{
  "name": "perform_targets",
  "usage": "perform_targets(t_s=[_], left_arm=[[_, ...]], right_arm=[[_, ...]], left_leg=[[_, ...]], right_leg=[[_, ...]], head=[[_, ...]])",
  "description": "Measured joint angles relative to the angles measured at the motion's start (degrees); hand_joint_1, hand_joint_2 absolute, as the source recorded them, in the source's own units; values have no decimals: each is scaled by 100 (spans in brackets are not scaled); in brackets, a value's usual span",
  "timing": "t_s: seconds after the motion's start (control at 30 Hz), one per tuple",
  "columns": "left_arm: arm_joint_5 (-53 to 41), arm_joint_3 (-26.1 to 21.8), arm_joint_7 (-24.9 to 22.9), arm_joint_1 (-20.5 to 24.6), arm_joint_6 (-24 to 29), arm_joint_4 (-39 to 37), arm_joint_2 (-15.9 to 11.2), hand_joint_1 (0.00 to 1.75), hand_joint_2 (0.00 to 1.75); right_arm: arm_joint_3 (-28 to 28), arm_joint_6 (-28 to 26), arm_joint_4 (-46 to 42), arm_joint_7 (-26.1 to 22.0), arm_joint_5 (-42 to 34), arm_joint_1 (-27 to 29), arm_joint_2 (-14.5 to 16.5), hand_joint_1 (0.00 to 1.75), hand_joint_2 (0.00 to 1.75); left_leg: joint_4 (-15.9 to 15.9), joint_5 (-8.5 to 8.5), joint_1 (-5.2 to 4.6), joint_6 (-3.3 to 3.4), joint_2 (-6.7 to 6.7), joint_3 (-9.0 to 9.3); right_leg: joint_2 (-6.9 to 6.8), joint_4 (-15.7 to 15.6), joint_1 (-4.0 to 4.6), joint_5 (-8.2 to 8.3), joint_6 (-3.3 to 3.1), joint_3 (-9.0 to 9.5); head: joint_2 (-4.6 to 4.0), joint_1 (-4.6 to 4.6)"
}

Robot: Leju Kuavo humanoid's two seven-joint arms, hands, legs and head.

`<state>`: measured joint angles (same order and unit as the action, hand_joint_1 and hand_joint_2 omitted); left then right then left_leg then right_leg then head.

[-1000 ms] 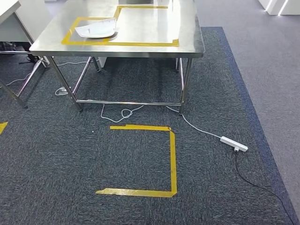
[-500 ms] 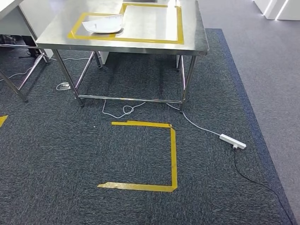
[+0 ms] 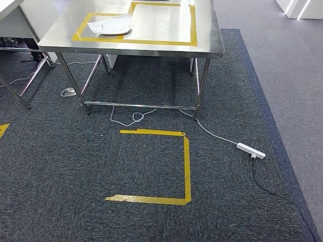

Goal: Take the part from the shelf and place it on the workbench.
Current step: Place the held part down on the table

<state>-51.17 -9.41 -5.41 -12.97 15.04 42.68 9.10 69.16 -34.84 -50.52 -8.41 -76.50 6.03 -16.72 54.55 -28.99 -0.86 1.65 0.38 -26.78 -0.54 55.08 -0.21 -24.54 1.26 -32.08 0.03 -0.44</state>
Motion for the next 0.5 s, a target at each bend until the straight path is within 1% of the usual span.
perform_targets(t_s=[0.5], left_arm=[[1,6,-4,0,8,1,12,0,0]], right_arm=[[0,-15,5,-1,3,0,0,0,0]], left_leg=[[0,8,5,-13,0,-15]], right_leg=[[0,14,3,0,-3,-21]], head=[[-1,0]])
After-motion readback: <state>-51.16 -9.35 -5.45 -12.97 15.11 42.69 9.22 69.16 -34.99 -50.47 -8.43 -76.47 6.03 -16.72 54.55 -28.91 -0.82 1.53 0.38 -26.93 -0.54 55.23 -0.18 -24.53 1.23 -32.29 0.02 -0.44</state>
